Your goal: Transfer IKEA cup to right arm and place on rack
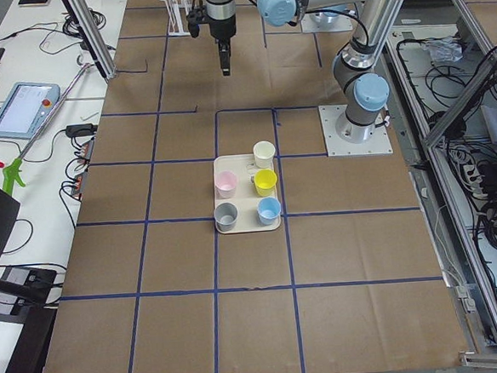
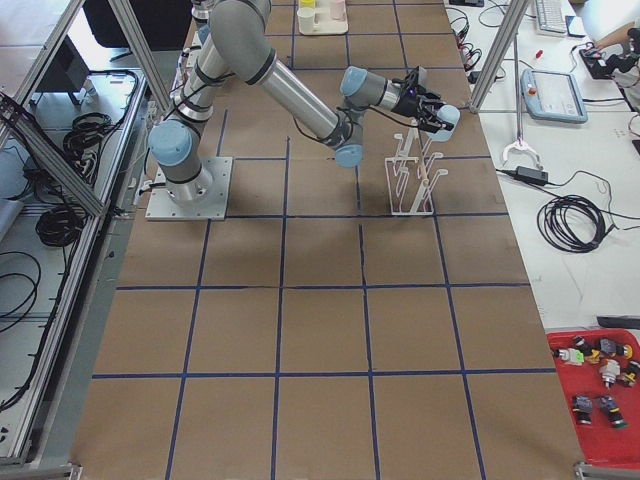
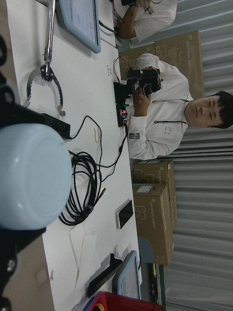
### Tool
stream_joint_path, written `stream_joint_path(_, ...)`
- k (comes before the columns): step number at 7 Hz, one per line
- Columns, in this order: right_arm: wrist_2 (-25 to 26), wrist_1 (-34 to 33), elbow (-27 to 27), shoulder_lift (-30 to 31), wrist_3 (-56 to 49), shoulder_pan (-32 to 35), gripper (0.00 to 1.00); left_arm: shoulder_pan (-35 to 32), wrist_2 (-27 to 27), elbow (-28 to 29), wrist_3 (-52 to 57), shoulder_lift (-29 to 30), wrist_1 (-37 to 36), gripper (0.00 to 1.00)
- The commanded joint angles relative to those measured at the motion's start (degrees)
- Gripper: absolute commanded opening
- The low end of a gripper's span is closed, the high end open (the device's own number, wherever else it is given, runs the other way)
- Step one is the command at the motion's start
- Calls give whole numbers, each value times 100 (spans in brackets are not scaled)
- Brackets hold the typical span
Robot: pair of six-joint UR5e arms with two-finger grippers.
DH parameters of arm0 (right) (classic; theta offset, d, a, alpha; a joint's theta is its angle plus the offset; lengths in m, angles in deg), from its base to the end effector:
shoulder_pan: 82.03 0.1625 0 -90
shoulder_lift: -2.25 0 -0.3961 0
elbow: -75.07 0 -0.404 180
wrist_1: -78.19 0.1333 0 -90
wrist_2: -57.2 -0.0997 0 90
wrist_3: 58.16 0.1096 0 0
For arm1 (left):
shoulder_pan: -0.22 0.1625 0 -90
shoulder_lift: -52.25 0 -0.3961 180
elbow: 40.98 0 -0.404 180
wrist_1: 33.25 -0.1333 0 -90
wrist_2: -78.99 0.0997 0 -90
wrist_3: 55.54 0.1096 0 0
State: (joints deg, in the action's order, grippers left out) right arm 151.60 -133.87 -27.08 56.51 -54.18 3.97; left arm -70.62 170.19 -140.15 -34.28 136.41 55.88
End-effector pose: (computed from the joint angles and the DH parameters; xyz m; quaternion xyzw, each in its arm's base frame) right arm 0.0803 -0.6418 0.2504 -0.0786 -0.7936 0.6025 0.0307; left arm 0.0265 -0.4755 0.4193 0.0185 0.9995 0.0238 0.0024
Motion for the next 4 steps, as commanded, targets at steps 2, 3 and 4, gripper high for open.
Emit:
stream_joint_path(2,8,-143,-42,-125,7,40,19,1332,-15,-1250,1491,-584,-518,99)
stream_joint_path(3,16,-143,-103,-125,7,83,21,1448,-41,-1454,1547,-603,-719,99)
stream_joint_path(4,16,-143,-199,-125,7,101,26,1450,-50,-1752,1548,-577,-1113,99)
